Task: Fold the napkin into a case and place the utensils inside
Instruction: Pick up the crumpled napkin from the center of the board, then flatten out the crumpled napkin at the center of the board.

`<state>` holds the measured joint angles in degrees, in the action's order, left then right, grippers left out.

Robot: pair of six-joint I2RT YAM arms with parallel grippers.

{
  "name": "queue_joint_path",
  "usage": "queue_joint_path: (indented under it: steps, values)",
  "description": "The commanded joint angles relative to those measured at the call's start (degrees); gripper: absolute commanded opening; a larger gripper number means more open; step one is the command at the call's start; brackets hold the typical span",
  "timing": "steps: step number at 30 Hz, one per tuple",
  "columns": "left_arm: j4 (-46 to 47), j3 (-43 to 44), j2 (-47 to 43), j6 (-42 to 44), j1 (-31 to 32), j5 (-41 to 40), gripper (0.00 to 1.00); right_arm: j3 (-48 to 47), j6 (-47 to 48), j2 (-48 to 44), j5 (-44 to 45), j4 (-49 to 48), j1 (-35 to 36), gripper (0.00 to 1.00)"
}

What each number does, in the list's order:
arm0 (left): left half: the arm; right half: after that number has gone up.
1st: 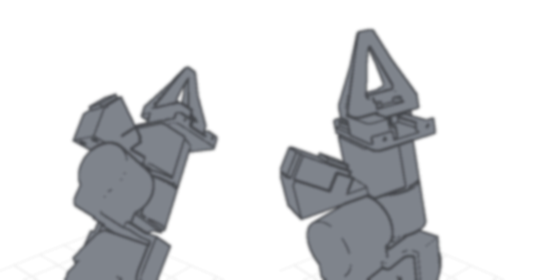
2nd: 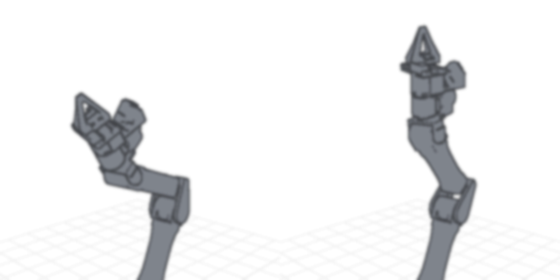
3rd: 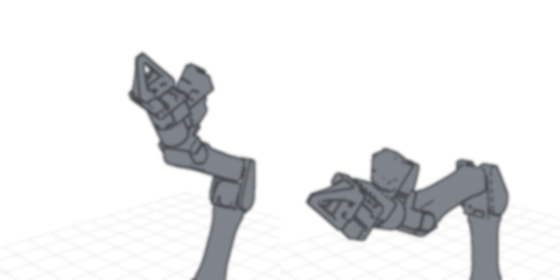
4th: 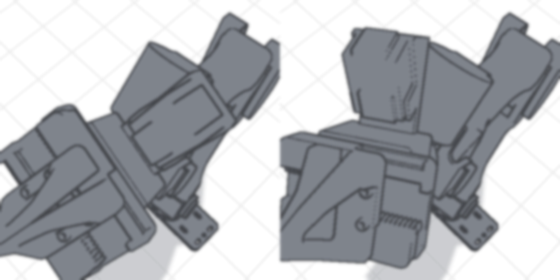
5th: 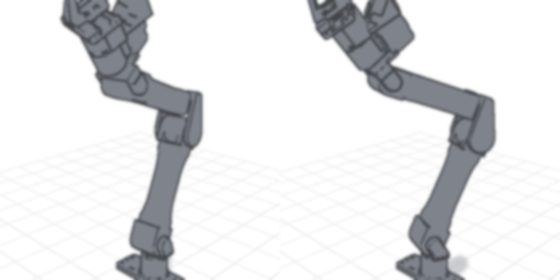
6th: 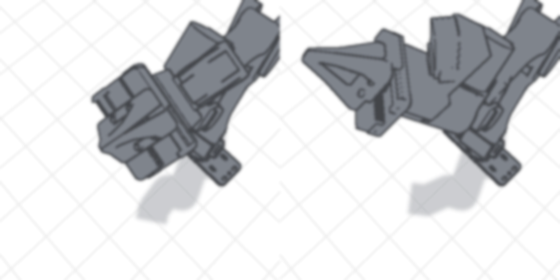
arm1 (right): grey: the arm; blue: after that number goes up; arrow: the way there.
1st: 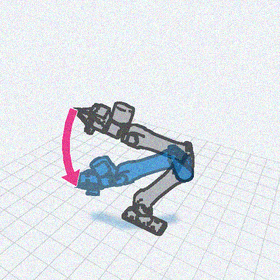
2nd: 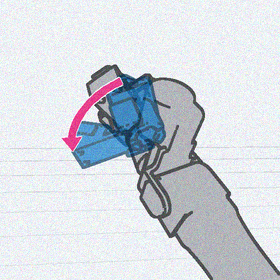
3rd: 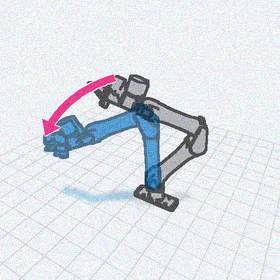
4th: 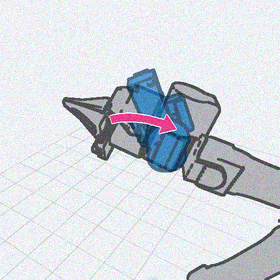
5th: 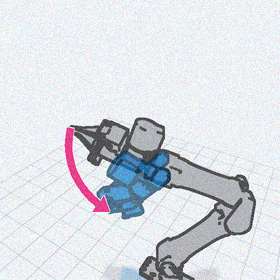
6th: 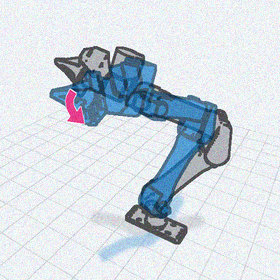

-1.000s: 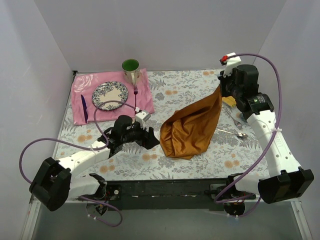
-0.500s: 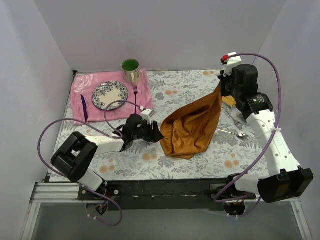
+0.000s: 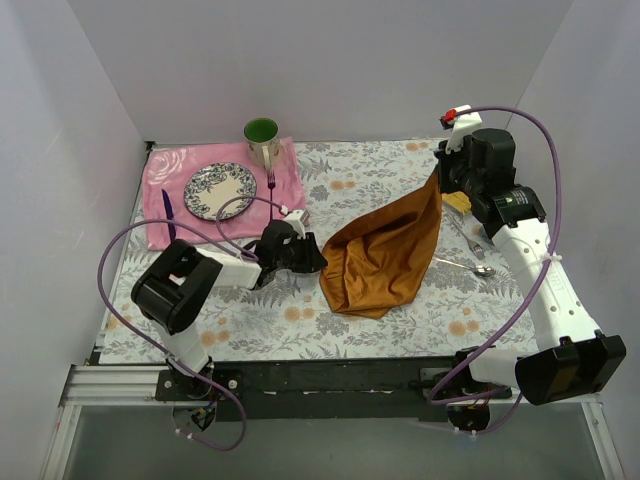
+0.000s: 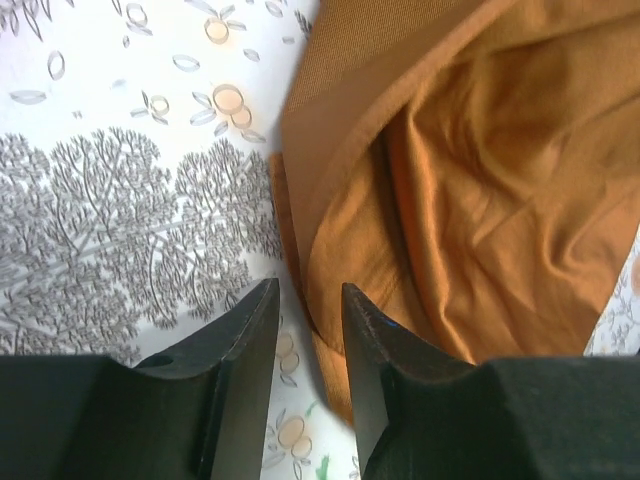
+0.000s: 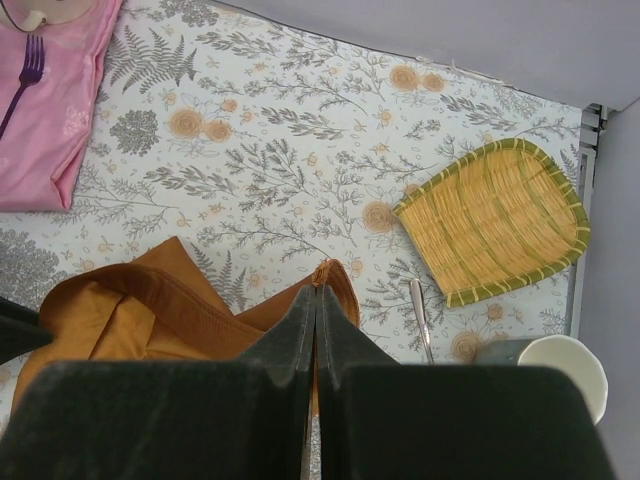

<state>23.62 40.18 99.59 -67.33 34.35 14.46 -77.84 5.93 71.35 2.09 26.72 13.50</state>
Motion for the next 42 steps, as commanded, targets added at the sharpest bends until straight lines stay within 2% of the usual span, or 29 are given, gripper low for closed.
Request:
queue_joint_path:
  steps: [1,3,5,8,9,13,14,16,17,20,24,27,31,35,38,42]
  values:
    - [-0.59,2.18,2.27,-1.22,-0.16,-1.54,0.31,-1.96,-1.1,-0.6,-0.77,-2.73,-0.31,0.01]
    - [1.42,2.09,2.45,-1.57,-0.16,-0.23,0.3,-2.05,-1.1,-0.69,-0.68,-2.64,-0.23,0.01]
    - [3.27,2.18,2.62,-1.4,-0.16,1.97,0.26,-2.22,-1.19,-0.69,-0.59,-2.38,-0.31,0.01]
    - [1.1,4.19,2.37,-0.18,-0.16,1.29,0.02,-2.4,-1.36,-0.95,-0.16,-2.46,-0.31,0.01]
    - [0.12,4.72,1.4,0.96,-0.16,0.4,0.0,-2.66,-1.36,-0.95,0.19,-2.38,-0.23,0.01]
    - [-4.62,8.67,-5.8,9.65,-0.68,-1.1,0.0,-4.42,-0.84,-1.83,0.9,-2.02,-0.66,0.01]
    - [-8.81,12.34,-7.46,14.89,-0.77,-1.19,0.0,-5.64,-0.92,-1.92,1.25,-2.11,-1.01,0.01]
    - [-14.79,17.01,-10.55,19.75,-0.95,-1.45,0.0,-7.49,-1.36,-1.66,2.39,-1.85,-1.54,0.01]
    - [-22.05,22.69,-11.17,24.83,-1.04,-0.93,0.0,-8.8,-1.8,-1.31,2.74,-1.76,-2.07,0.01]
    - [-33.5,28.71,-14.15,33.72,-1.3,0.66,0.0,-13.11,-2.59,-1.3,3.8,-2.02,-3.12,0.01]
    - [-42.24,34.43,-20.39,42.26,-1.65,1.63,0.0,-18.21,-2.51,-2.27,5.21,-3.16,-3.74,0.01]
    - [-44.62,35.31,-26.19,45.52,-1.65,-0.13,0.0,-19.63,-1.89,-4.81,4.77,-5.53,-3.83,0.01]
    - [-48.92,40.65,-31.12,48.95,-1.57,-1.8,0.0,-22.17,-0.93,-7.45,3.1,-6.24,-3.83,0.01]
    - [-57.85,47.86,-34.9,55.37,-1.65,8.27,0.0,-25.42,0.48,-10.7,-1.72,-6.07,-3.74,0.01]
    - [-66.14,55.67,-35.6,57.75,-1.65,12.33,0.0,-26.04,1.97,-14.21,-6.91,-5.63,-3.74,0.01]
    - [-70.72,61.84,-38.68,58.02,-1.65,14.89,0.0,-27.88,2.33,-18.43,-7.09,-2.91,-3.74,0.01]
